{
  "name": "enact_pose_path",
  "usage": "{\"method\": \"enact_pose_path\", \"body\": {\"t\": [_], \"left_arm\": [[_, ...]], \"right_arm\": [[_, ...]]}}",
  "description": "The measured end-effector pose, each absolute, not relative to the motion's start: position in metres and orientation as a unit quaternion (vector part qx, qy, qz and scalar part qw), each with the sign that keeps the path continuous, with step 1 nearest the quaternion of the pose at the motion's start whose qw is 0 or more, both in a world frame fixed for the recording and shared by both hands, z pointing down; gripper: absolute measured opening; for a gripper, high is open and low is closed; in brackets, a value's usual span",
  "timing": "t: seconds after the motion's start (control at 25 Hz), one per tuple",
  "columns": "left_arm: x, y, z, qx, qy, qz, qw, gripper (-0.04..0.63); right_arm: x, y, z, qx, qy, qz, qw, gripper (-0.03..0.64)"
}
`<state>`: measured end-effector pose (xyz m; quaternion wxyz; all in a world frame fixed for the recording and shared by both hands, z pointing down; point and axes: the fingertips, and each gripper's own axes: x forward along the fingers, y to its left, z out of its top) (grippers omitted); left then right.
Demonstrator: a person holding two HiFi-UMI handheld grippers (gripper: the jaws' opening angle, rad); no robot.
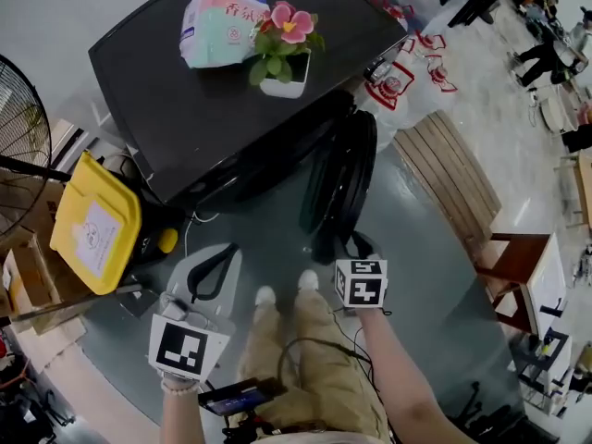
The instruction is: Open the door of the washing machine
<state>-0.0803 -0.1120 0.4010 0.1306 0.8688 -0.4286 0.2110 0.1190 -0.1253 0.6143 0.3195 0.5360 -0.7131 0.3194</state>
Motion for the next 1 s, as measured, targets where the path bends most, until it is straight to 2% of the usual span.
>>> {"method": "enact_pose_path", "body": {"t": [1.0], "left_arm": [[-0.038,-0.126,0.417,0.882,-0.391,0.225,0.134,-0.006]], "right_arm": [[0.32,-0.112,0.622,0.648,-0.595,0.277,0.386,0.077]]}}
